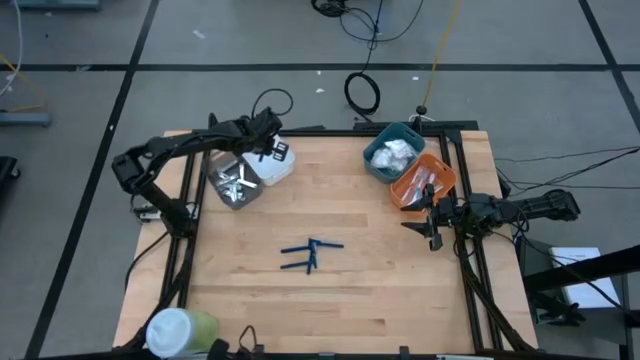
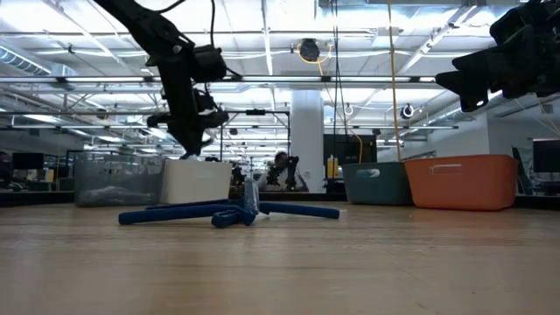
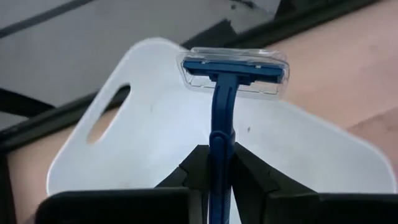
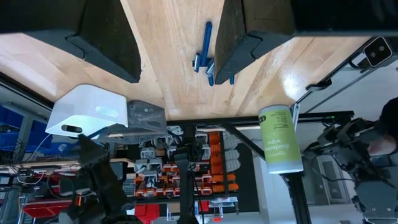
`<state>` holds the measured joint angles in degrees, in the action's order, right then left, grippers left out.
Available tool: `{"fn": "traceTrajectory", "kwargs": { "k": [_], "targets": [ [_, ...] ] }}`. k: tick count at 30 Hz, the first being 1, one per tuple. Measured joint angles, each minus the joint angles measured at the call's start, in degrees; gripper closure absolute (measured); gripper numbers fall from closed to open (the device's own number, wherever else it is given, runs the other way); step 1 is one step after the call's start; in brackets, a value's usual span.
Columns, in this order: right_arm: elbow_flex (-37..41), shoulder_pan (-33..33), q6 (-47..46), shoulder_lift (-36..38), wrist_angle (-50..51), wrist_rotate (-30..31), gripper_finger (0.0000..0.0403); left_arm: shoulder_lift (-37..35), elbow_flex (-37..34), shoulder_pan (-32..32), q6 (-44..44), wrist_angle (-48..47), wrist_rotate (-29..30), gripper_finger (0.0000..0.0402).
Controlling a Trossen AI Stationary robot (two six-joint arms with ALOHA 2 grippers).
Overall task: Pick & Place Travel size toiletries
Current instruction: Put the blue razor into the white bin
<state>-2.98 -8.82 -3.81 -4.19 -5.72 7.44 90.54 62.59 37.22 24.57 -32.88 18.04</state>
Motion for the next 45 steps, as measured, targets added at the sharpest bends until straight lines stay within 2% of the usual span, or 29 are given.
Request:
{"fn": "traceTrajectory", "kwargs": {
  "k": [8,15,19,28,32,36,39,43,45],
  "targets": [
    [0.0,0.0,0.0,0.0,0.0,0.0,0.0211,0.1,0.0,-0.3,0.1,-5.4,0.0,0.0349],
    [0.0,0.0,0.0,0.0,0.0,0.0,0.0211,0.1,0.0,-0.3,1.3,-5.9,1.4,0.0343],
    [0.0,0.0,0.0,0.0,0.0,0.0,0.0211,0.1,0.0,-0.3,1.3,-5.9,1.5,0.0314],
    [0.0,0.0,0.0,0.0,0.0,0.0,0.0211,0.0,0.0,-0.5,-1.6,-6.3,1.0,0.0211],
    [0.0,0.0,0.0,0.0,0.0,0.0,0.0211,-2.5,0.0,-2.7,-3.2,-4.8,-7.4,0.0188],
    [0.0,0.0,0.0,0.0,0.0,0.0,0.0211,-7.8,0.0,-7.4,-6.0,0.7,-11.7,0.0181],
    [0.0,0.0,0.0,0.0,0.0,0.0,0.0211,-11.8,0.0,-11.7,-11.0,6.0,-17.2,0.0185],
    [0.0,0.0,0.0,0.0,0.0,0.0,0.0211,-14.0,0.0,-19.8,-19.7,11.5,-28.2,0.0192],
    [0.0,0.0,0.0,0.0,0.0,0.0,0.0211,-13.8,0.0,-24.2,-24.1,10.9,-30.0,0.0194]
  ]
}}
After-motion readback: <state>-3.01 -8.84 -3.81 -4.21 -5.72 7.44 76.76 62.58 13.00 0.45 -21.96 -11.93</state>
